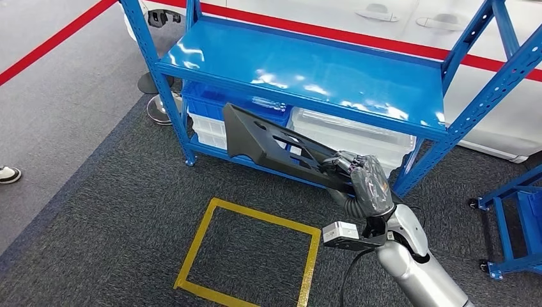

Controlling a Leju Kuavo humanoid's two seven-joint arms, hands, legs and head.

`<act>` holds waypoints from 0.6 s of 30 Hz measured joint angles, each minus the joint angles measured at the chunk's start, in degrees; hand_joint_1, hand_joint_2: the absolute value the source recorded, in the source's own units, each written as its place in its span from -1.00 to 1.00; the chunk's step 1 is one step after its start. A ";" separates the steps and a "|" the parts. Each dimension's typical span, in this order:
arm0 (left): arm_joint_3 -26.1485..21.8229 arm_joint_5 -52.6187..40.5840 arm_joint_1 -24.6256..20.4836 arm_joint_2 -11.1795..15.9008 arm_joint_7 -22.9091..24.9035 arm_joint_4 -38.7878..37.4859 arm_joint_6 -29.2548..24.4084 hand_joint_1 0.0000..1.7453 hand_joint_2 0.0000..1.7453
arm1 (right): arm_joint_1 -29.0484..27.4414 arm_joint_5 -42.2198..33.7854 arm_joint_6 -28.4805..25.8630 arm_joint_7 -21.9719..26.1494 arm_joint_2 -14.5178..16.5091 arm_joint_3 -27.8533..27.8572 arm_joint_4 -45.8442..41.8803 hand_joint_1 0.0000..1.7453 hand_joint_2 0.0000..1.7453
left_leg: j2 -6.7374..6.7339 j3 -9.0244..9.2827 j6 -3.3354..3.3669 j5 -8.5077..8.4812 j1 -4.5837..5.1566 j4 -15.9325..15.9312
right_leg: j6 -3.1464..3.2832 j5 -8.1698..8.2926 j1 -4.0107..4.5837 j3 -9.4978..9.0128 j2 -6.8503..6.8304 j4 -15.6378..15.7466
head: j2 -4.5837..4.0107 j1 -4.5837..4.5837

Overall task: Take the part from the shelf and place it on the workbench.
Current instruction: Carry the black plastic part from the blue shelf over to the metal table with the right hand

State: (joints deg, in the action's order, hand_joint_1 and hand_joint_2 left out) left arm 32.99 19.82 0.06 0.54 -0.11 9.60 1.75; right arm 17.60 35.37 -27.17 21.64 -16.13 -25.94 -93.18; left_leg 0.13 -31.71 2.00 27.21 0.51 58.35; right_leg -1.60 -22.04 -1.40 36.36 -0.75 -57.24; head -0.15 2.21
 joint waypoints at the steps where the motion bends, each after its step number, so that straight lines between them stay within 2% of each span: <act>1: 0.00 0.02 0.03 0.00 -0.01 0.00 0.02 -1.00 1.00 | -0.01 0.11 -0.02 0.06 0.00 0.01 0.01 1.00 1.00 | 0.03 0.01 0.30 -0.21 -0.10 -0.14 | -0.21 -0.06 -0.04 0.05 -0.04 -0.01 | 0.00 0.00; 2: 0.00 0.03 0.05 -0.01 -0.02 0.00 0.04 -1.00 1.00 | -0.03 0.23 -0.06 0.13 -0.01 0.02 0.02 1.00 1.00 | 0.09 0.04 0.63 -0.46 -0.21 -0.34 | -0.37 -0.53 -0.06 0.18 -0.03 -0.37 | 0.00 -0.01; 3: 0.00 0.03 0.03 -0.01 -0.03 0.00 0.04 -1.00 1.00 | -0.04 0.32 -0.10 0.19 -0.01 0.04 0.04 1.00 1.00 | 0.16 0.09 0.95 -0.72 -0.34 -0.56 | -0.45 -1.69 -0.06 0.63 0.00 -1.54 | 0.00 -0.01; 4: 0.00 0.03 0.01 -0.02 -0.04 0.00 0.04 -1.00 1.00 | -0.05 0.38 -0.13 0.21 -0.02 0.08 0.08 1.00 1.00 | 0.25 0.09 1.23 -0.99 -0.45 -0.73 | -0.44 -3.59 -0.05 1.59 0.09 -4.04 | 0.00 -0.01; 6: -0.01 0.04 0.05 -0.01 -0.04 0.00 0.04 -1.00 1.00 | -0.07 0.43 -0.16 0.22 -0.02 0.13 0.23 1.00 1.00 | 0.60 -0.25 1.38 -1.24 -0.35 -0.70 | -0.28 -8.02 0.03 4.51 0.19 -11.62 | 0.00 0.00; 7: -0.01 0.04 0.07 -0.01 -0.04 0.00 0.04 -1.00 1.00 | -0.13 0.43 -0.16 0.19 -0.02 0.13 0.34 1.00 1.00 | 0.89 -0.41 1.38 -1.32 -0.28 -0.63 | -0.19 -9.43 0.07 5.75 0.23 -15.02 | 0.00 0.00; 8: -0.01 0.04 0.11 0.00 -0.03 0.00 0.04 -1.00 1.00 | -0.22 0.43 -0.15 0.16 -0.02 0.13 0.43 1.00 1.00 | 1.26 -0.53 1.34 -1.37 -0.20 -0.53 | -0.05 -9.76 0.09 6.18 0.29 -16.64 | 0.00 0.00; 9: -0.01 0.03 0.13 0.01 -0.02 0.00 0.04 -1.00 1.00 | -0.33 0.43 -0.16 0.19 -0.03 0.13 0.50 1.00 1.00 | 1.73 -0.60 1.28 -1.39 -0.16 -0.42 | 0.18 -9.01 0.11 5.49 0.44 -16.06 | 0.00 0.00; 10: -0.01 0.03 0.16 0.01 0.00 0.00 0.04 -1.00 1.00 | -0.45 0.41 -0.20 0.27 -0.04 0.14 0.55 1.00 1.00 | 2.25 -0.62 1.20 -1.36 -0.13 -0.30 | 0.47 -7.41 0.13 3.74 0.79 -13.27 | 0.00 0.00; 12: 0.00 0.03 0.11 -0.06 -0.02 0.01 0.03 -1.00 1.00 | -0.61 0.34 -0.32 0.63 -0.15 0.20 0.68 1.00 1.00 | 3.32 -0.78 0.88 -1.29 -0.16 -0.02 | 1.20 -4.67 0.16 -0.51 2.81 -5.59 | 0.00 0.00; 13: 0.01 0.03 0.05 -0.10 -0.04 0.01 0.02 -1.00 1.00 | -0.64 0.31 -0.37 0.76 -0.23 0.26 0.75 1.00 1.00 | 3.85 -1.00 0.61 -1.31 -0.20 0.10 | 1.42 -4.14 0.19 -1.85 3.64 -2.98 | 0.00 0.00; 14: 0.01 0.03 0.02 -0.15 -0.07 0.01 0.01 -1.00 1.00 | -0.66 0.29 -0.39 0.81 -0.31 0.34 0.82 1.00 1.00 | 4.36 -1.29 0.24 -1.39 -0.31 0.18 | 1.55 -4.16 0.28 -2.45 4.14 -1.67 | 0.00 -0.01; 16: 0.01 0.03 0.18 -0.16 -0.08 0.01 -0.02 -1.00 1.00 | -0.68 0.28 -0.39 0.79 -0.37 0.46 0.88 1.00 1.00 | 5.47 -1.72 -0.63 -1.63 -0.50 0.12 | 1.67 -4.20 0.34 -2.62 3.34 -1.10 | 0.00 0.00; 17: 0.02 0.02 0.30 -0.15 -0.08 0.01 -0.03 -1.00 1.00 | -0.64 0.27 -0.38 0.79 -0.37 0.49 0.90 1.00 1.00 | 5.39 -1.91 -1.07 -1.42 -0.52 0.33 | 1.82 -4.08 0.29 -2.79 2.71 -0.75 | 0.00 0.00; 18: 0.02 0.01 0.37 -0.15 -0.08 0.01 -0.02 -1.00 1.00 | -0.59 0.27 -0.37 0.83 -0.36 0.50 0.91 1.00 1.00 | 4.69 -2.35 -1.46 -0.69 -0.49 1.26 | 2.04 -3.97 0.16 -3.02 2.08 -0.39 | 0.00 0.01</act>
State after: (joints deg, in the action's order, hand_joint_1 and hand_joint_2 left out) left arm 33.01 19.83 0.43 0.39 -0.20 9.61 1.73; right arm 17.01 35.64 -27.54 22.46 -16.49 -25.45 -92.27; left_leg 4.82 -34.06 0.54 26.52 0.02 59.61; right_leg 0.44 -26.01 -1.23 33.34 1.33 -57.63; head -0.15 2.22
